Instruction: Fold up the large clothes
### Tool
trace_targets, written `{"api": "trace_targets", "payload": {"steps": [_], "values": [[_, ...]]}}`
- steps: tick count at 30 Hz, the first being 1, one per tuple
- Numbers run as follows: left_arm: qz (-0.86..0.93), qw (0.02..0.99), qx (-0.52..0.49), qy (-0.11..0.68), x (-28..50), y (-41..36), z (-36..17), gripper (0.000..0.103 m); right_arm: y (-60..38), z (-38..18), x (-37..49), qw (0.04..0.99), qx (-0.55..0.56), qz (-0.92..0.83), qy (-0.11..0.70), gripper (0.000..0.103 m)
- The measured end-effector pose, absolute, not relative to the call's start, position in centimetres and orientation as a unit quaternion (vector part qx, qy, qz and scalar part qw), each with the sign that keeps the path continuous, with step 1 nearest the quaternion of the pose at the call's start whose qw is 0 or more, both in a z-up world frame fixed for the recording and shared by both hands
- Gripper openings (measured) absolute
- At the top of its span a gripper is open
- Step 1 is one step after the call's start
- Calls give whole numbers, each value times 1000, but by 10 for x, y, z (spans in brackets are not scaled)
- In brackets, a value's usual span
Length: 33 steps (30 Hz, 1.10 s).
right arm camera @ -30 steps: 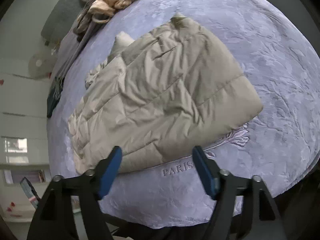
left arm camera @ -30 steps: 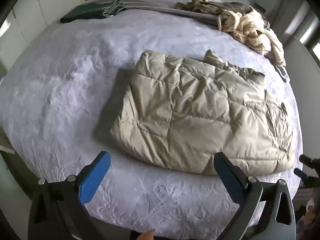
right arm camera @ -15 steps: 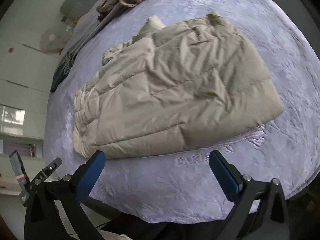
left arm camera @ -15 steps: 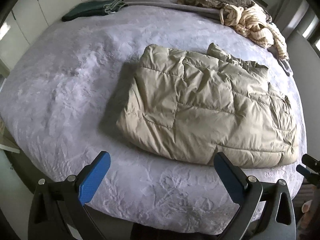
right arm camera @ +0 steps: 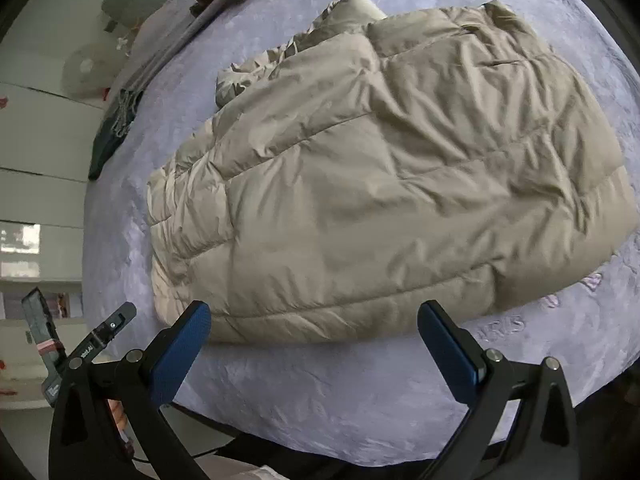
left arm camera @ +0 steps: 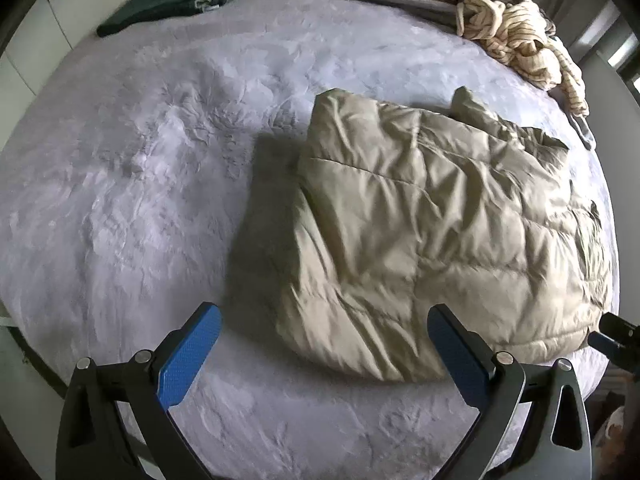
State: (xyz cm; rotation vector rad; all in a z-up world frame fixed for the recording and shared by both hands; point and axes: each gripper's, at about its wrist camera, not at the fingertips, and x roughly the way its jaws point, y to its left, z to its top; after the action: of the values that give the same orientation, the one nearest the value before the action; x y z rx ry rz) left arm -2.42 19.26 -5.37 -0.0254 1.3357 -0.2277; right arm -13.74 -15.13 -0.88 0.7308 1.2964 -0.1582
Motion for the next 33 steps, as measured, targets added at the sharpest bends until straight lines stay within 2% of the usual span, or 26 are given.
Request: {"api": "trace_targets", "payload": {"steps": [12,14,15,16,17,18,19,22,26,33], "values": [[-132,755,-15,642,15,193,-82,103,-137,-9,-99,734,319,-105,590,102],[-137,752,-21,645,20,195,-87,103,-138,-11,-93,735,316,-109,589,94],[-139,750,-26,646,22,196,-89,103,-138,-12,-89,735,314,-112,590,82],[-144,749,-33,646,25,198,-92,103,-138,-13,-87,734,313,-113,591,64],[-149,747,-40,647,29,199,-95,103,-138,-15,-84,734,313,-116,592,55],[-152,745,-45,648,32,202,-98,103,-139,-17,-82,733,313,-116,592,42],[-154,744,-50,648,37,205,-101,103,-139,-20,-80,733,313,-117,593,36],[-170,737,-77,650,50,215,-111,103,-140,-31,-73,728,318,-116,596,31],[-217,703,-127,666,68,225,-135,103,-143,-50,-66,718,321,-121,606,31],[-298,640,-150,692,82,206,-172,103,-141,-59,-64,715,312,-123,613,31]]}}
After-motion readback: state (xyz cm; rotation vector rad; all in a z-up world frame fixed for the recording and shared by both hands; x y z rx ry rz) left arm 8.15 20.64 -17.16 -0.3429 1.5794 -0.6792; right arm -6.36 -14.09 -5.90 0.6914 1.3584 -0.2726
